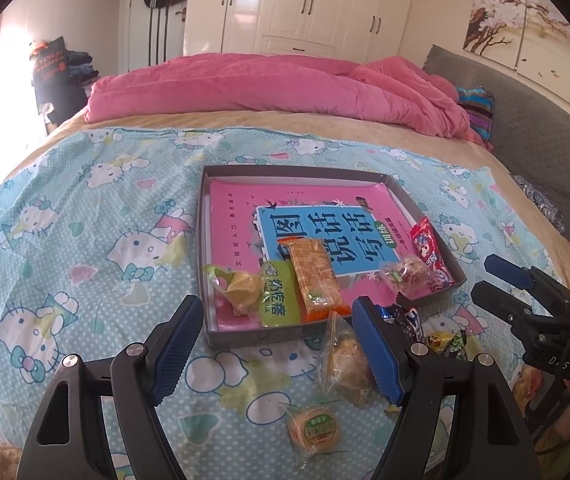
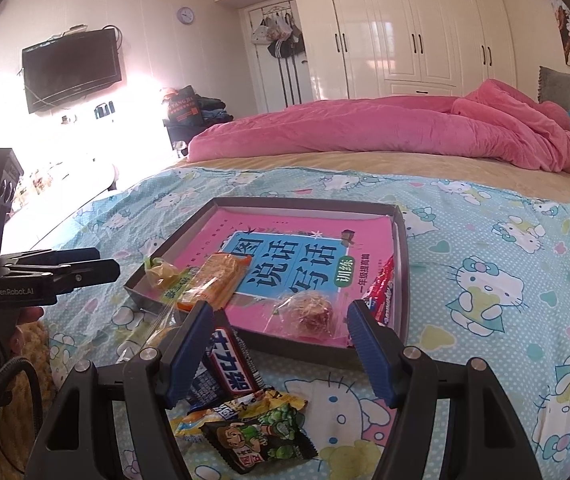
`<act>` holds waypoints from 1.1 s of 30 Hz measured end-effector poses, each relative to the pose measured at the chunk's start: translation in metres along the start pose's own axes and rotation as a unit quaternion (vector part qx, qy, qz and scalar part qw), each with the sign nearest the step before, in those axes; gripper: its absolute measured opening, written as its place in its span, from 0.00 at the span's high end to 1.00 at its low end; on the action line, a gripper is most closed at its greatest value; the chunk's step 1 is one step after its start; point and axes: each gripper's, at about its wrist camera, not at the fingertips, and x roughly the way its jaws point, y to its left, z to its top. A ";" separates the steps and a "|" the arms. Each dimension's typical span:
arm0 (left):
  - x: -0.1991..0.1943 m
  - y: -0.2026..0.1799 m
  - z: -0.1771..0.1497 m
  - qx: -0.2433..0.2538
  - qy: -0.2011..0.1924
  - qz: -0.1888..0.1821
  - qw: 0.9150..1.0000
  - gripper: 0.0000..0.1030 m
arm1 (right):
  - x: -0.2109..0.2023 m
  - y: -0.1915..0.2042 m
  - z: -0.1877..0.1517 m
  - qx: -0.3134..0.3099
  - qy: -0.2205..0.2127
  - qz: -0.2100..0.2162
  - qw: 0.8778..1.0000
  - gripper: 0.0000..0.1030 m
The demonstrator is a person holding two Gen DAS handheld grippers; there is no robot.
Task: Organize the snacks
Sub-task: 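Grasp the Snickers bar with right tool while left tool grasps clear pastry bag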
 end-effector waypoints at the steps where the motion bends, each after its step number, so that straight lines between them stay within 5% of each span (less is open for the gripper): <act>1: 0.000 0.000 -0.001 0.000 0.002 -0.001 1.000 0.24 | -0.001 0.002 0.000 -0.004 0.001 0.003 1.000 0.33; 21: 0.012 -0.012 -0.015 0.011 0.052 -0.031 0.998 0.24 | 0.014 0.025 -0.014 -0.061 0.060 0.028 0.996 0.33; 33: 0.036 -0.009 -0.020 0.002 0.089 -0.046 0.995 0.24 | 0.033 0.031 -0.025 -0.098 0.097 0.029 0.990 0.49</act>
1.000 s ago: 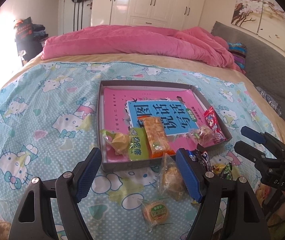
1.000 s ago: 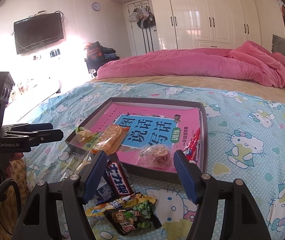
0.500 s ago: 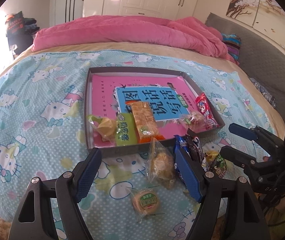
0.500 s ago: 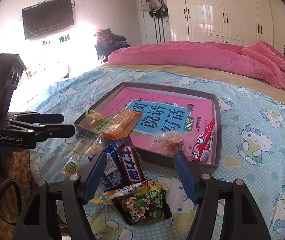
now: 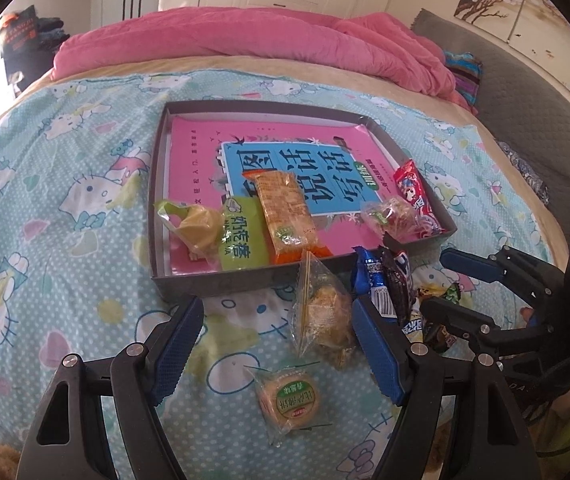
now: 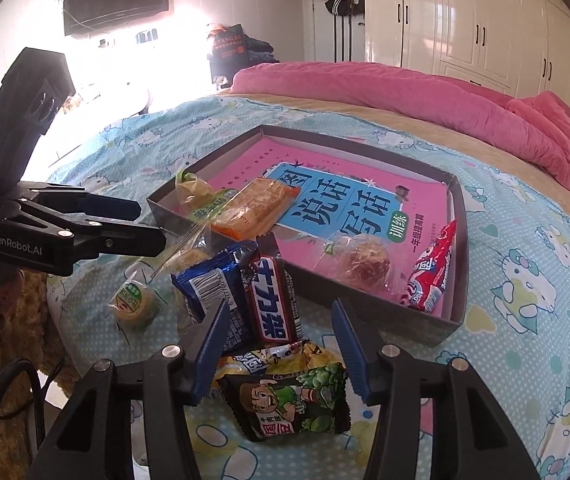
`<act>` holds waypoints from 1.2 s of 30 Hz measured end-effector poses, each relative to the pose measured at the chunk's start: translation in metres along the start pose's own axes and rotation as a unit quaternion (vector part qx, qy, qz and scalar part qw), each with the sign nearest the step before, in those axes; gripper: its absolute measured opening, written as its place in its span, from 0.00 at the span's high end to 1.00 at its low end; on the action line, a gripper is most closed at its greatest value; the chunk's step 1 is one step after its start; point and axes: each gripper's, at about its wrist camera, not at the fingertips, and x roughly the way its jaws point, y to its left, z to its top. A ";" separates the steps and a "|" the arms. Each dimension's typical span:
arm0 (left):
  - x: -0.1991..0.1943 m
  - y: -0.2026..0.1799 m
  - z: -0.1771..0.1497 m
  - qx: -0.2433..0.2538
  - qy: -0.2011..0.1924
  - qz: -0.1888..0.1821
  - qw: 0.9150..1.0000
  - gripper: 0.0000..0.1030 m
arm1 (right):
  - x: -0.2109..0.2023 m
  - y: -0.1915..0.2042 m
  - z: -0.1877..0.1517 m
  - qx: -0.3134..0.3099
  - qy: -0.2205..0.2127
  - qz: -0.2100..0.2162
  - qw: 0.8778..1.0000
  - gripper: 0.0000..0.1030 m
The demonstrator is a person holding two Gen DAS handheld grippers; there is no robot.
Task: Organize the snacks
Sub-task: 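Grasp the Snickers bar with right tool while left tool grasps clear pastry bag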
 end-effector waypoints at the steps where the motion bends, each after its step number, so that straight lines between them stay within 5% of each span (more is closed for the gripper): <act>1: 0.001 0.001 0.000 -0.002 0.003 -0.004 1.000 0.24 | 0.002 0.000 0.000 -0.002 0.002 0.000 1.000 0.50; 10: 0.016 0.000 0.002 -0.002 0.020 -0.013 1.000 0.24 | 0.022 0.002 0.003 -0.018 0.026 0.005 0.999 0.61; 24: 0.037 0.002 0.005 -0.007 0.043 -0.018 0.999 0.25 | 0.041 -0.002 0.008 -0.012 0.037 0.021 0.999 0.61; 26: 0.041 0.003 0.006 -0.011 0.046 -0.026 0.999 0.26 | 0.043 -0.004 0.008 -0.003 0.037 0.030 0.999 0.68; 36: 0.052 0.009 0.007 -0.043 0.064 -0.087 0.993 0.43 | 0.040 -0.013 0.008 0.034 0.023 0.048 0.998 0.71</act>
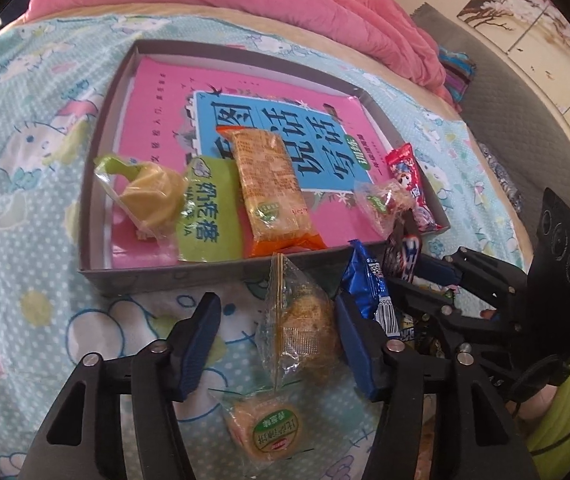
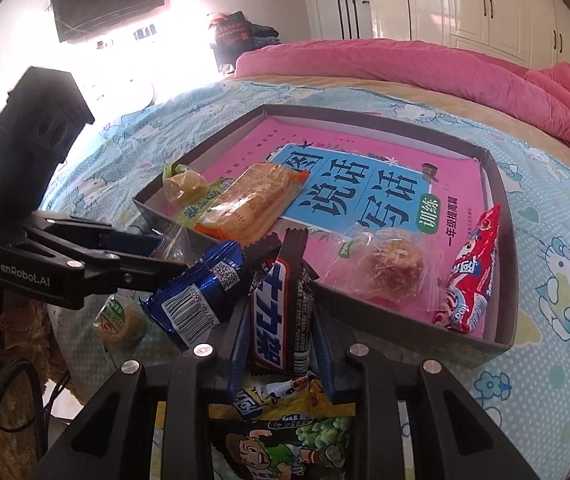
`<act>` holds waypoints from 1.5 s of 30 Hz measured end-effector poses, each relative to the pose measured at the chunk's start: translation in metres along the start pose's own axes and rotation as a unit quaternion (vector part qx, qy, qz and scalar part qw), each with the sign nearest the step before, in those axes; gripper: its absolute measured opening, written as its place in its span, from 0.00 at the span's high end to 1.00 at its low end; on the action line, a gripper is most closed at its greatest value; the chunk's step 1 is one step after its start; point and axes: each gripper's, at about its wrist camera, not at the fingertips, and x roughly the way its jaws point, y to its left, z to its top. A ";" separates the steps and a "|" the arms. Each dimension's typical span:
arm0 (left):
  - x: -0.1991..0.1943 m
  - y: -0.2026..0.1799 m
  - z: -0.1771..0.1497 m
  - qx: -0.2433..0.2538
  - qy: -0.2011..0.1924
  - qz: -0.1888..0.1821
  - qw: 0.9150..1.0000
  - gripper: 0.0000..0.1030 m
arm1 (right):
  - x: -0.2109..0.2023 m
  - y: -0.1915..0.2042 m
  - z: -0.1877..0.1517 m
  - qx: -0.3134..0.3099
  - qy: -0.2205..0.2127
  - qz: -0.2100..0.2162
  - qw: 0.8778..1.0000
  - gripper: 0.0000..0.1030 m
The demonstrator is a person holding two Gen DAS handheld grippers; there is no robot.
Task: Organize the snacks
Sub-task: 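Grasp the Snickers bar with right tool while left tool grasps clear pastry bag, then carry the Snickers bar over the tray with right tool while left tool carries pastry bag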
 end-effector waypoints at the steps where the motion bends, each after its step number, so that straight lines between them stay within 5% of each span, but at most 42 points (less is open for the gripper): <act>1: 0.001 -0.001 0.000 0.002 0.002 -0.003 1.000 0.45 | -0.002 -0.001 0.000 0.005 -0.003 0.001 1.000 0.71; 15: 0.009 -0.010 0.000 0.018 0.017 -0.031 0.999 0.64 | -0.025 -0.007 0.005 0.027 -0.054 0.004 0.998 0.71; 34: -0.052 0.000 0.009 0.007 -0.087 -0.041 0.995 0.67 | -0.044 -0.022 0.007 0.060 -0.096 0.003 0.994 0.71; 45: -0.088 0.011 0.021 0.004 -0.176 -0.006 0.984 0.67 | -0.052 -0.032 0.008 0.080 -0.114 -0.006 0.990 0.71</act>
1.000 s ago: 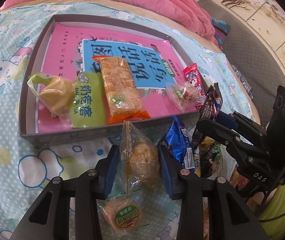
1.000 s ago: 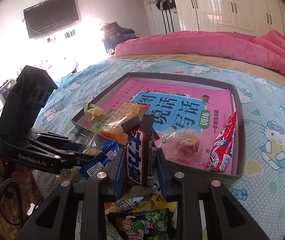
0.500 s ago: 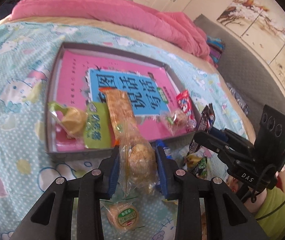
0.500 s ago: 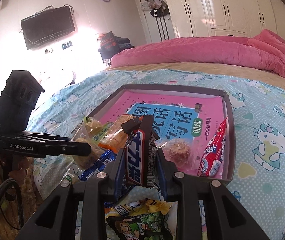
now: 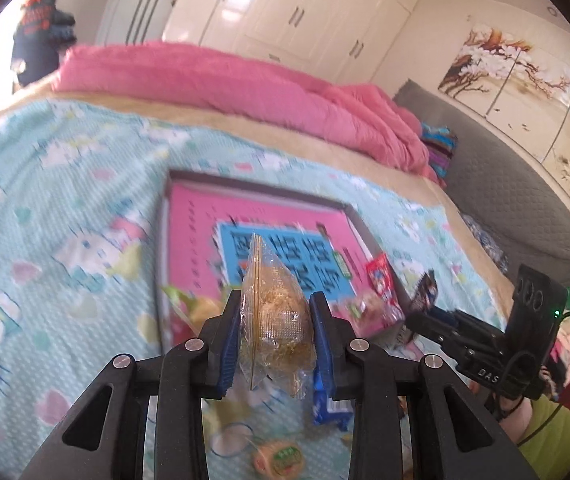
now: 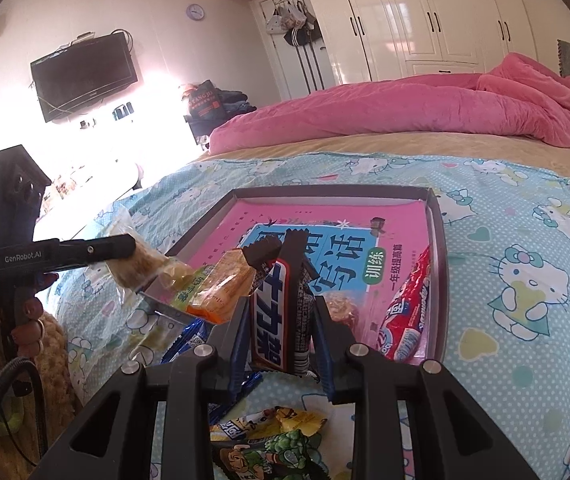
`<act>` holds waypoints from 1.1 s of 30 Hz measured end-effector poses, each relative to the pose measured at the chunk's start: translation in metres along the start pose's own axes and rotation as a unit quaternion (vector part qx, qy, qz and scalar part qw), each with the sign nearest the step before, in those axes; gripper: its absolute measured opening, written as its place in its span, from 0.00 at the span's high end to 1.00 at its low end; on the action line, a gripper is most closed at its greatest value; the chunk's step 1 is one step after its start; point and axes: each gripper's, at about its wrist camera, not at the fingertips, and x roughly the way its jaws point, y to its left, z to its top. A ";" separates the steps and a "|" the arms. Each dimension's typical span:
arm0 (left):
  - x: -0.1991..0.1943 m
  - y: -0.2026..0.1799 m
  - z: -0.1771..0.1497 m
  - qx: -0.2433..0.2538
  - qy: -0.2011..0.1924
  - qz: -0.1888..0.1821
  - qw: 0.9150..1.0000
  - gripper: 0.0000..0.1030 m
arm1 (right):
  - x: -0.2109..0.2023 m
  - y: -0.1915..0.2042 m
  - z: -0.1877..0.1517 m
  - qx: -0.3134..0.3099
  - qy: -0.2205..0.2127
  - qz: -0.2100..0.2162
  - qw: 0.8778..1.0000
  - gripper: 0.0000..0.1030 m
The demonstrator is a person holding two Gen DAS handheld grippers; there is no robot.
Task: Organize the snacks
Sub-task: 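Carry the Snickers bar over the tray with right tool while left tool carries pastry bag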
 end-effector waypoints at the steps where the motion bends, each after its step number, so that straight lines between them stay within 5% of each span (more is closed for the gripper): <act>1: 0.000 0.001 0.001 0.000 -0.002 0.001 1.000 0.67 | 0.000 -0.001 0.001 0.002 -0.001 -0.001 1.000 0.71; 11: 0.005 0.001 0.006 0.025 -0.016 0.034 0.999 0.67 | -0.005 -0.014 0.005 0.022 -0.017 -0.016 0.999 0.71; 33: 0.038 0.006 0.005 0.024 0.008 0.037 0.999 0.67 | -0.002 -0.034 0.012 0.046 -0.028 -0.053 0.997 0.71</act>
